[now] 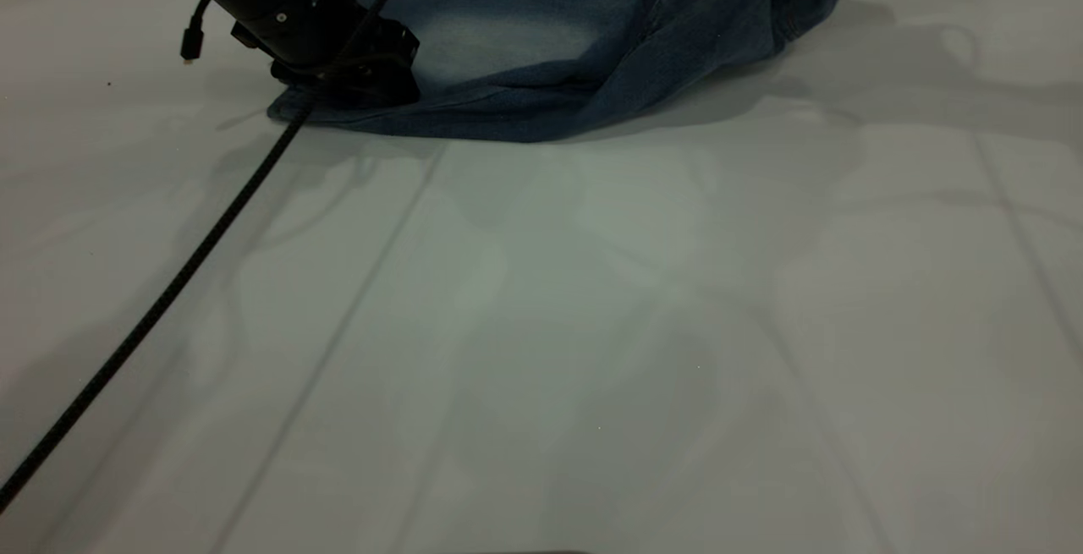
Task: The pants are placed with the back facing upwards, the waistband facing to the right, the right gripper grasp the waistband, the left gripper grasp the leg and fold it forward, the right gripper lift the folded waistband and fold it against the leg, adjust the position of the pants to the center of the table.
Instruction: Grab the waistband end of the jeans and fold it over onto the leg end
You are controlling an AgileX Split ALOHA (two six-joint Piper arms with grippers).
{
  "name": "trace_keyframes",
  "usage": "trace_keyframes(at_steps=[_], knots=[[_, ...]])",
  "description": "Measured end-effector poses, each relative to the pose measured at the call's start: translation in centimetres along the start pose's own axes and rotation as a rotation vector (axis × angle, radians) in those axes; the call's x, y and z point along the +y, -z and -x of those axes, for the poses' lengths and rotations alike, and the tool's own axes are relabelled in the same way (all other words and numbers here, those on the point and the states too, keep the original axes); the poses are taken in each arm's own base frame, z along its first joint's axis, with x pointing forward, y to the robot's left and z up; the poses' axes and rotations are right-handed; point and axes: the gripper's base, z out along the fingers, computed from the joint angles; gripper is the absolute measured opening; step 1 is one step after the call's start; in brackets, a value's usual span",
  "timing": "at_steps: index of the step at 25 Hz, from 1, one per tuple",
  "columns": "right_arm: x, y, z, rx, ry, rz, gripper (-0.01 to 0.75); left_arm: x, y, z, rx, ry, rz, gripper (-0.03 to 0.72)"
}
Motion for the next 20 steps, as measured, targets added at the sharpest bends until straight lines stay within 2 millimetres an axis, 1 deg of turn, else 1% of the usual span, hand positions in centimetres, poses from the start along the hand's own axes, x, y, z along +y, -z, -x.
trace_keyframes(at_steps=[4,7,11,13,15,17,20], knots=[[1.9,-1.4,0.1,0.011,0.046,0.043,0.032,-0.1,-0.5,0.0,-0.004,0.033,-0.007,0.455],[3.5,-2.0,0.9,0.012,0.093,0.069,0.032,-0.9,-0.6,0.2,-0.012,0.022,-0.014,0.455],[5.3,-2.5,1.9,0.005,0.148,0.099,0.032,-4.0,-0.9,0.5,-0.014,-0.027,-0.050,0.455],[6.3,-3.0,2.1,0.009,0.173,0.114,0.031,-6.1,-1.2,0.6,-0.010,-0.060,-0.078,0.455],[7.2,-3.6,2.1,0.018,0.192,0.130,0.031,-7.6,-1.2,0.8,-0.005,-0.085,-0.106,0.455],[8.0,-4.1,2.1,0.026,0.208,0.144,0.031,-8.7,-1.2,1.0,0.015,-0.103,-0.138,0.455],[8.7,-4.5,1.9,0.036,0.219,0.157,0.031,-9.0,-0.7,1.4,0.063,-0.111,-0.188,0.455]])
